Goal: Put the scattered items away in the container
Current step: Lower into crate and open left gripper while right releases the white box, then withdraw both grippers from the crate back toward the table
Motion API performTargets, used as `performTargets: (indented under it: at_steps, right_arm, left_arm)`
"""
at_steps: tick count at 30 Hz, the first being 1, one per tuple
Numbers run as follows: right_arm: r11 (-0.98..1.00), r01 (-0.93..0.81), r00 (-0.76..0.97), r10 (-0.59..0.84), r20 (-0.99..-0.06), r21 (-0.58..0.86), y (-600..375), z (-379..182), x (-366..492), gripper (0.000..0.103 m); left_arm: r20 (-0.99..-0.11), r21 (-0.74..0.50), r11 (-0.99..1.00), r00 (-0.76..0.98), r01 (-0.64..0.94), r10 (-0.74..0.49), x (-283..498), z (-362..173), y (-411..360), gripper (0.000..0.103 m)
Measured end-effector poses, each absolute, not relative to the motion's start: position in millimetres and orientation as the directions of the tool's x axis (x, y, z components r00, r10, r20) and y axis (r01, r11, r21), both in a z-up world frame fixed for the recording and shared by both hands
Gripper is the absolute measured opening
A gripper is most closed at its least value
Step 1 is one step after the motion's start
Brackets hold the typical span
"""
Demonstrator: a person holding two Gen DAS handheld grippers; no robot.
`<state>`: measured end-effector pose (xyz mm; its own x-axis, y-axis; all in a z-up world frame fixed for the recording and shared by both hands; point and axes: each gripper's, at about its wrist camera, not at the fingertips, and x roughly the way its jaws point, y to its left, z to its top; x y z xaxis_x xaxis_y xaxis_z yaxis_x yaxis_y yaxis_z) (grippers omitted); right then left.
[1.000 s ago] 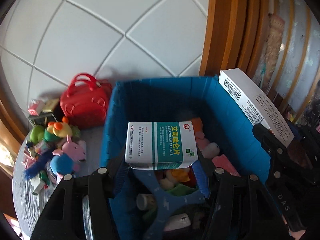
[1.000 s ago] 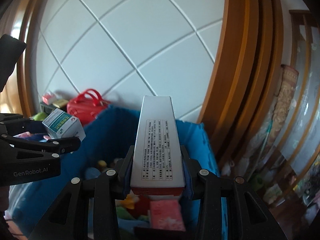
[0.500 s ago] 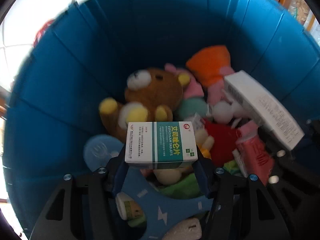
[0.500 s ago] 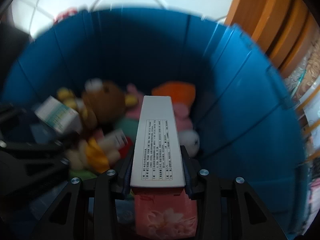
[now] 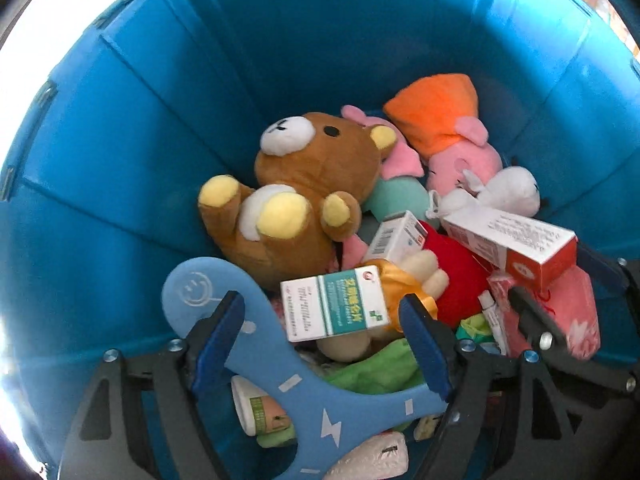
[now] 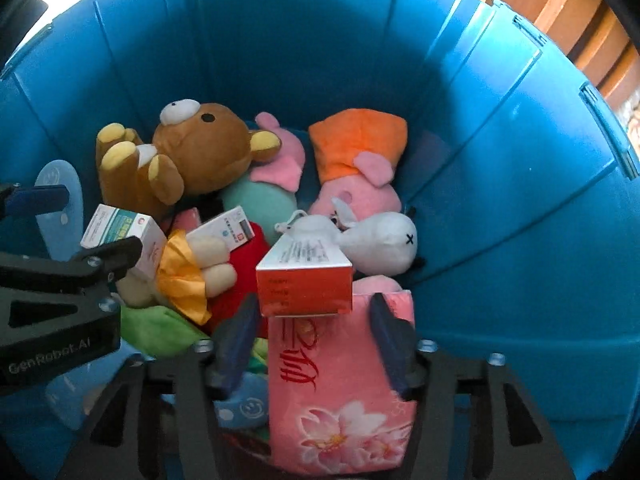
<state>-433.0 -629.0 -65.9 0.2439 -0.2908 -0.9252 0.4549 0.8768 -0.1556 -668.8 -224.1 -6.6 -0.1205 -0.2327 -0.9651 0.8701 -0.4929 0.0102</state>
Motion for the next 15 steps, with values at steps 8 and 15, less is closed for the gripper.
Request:
performTargets:
  at_steps: [8,15]
  right_arm:
    - [0.867,0.481,0.258,-0.278,-0.925,-0.126,-634,-58,-435,0.103]
    - [0.88,0.463,0.249,-0.241,-0.938,-0.103,-629,-59,-434,0.103]
  left_arm:
    - [-0.961,-0.018,-0.451,-0.139,0.892,-0.238,-659,2,-232,0.079]
    - [-0.961,-0.014,-0.405,-0.124,0.914,-0.246,-651,7,-235,0.079]
